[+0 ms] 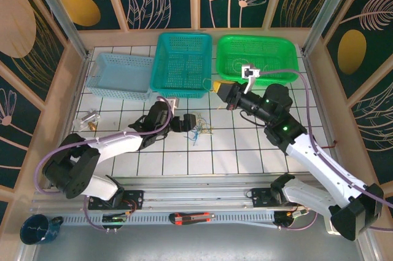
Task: Untangle the cables
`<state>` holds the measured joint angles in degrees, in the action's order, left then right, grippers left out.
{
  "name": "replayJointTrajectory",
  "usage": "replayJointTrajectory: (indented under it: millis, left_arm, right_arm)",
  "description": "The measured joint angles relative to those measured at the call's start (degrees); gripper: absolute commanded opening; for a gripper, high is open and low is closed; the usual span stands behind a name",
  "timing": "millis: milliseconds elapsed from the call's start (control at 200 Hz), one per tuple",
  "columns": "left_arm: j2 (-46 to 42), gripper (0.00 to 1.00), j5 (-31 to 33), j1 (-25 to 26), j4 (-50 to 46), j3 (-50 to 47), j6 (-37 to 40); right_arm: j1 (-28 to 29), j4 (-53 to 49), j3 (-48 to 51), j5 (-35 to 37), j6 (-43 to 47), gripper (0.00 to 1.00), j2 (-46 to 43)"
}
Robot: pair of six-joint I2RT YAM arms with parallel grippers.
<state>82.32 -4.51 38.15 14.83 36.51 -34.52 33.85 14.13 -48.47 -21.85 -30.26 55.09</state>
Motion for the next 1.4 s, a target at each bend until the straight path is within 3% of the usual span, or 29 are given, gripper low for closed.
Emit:
replayJointTrajectory:
  millis: [315,746,1151,1401]
  left_arm:
    - [-3.7,0.99,4.8,-0.2,-4.0,0.9,0.3]
    - [-9.6,0.99,8.0,-2.4,-9.7,9.3,5.8]
    - [-12.1,0.99,7.3,-2.6,-10.6,12.8,14.2]
    - [-12.6,0.99,9.8,-2.6,-9.8,11.4,13.0]
  right_arm:
    - [-1.9,0.6,0.0,1.0,-0.8,0.00,2.2]
    - [-1.9,1.6,0.0,0.9,-1.9,0.00,5.1]
    - [-1.9,3.5,0.0,-0.7,-3.0,0.00,7.6]
    - [-2.1,4.7,-5.2,-0.7,-2.6,0.00,17.0]
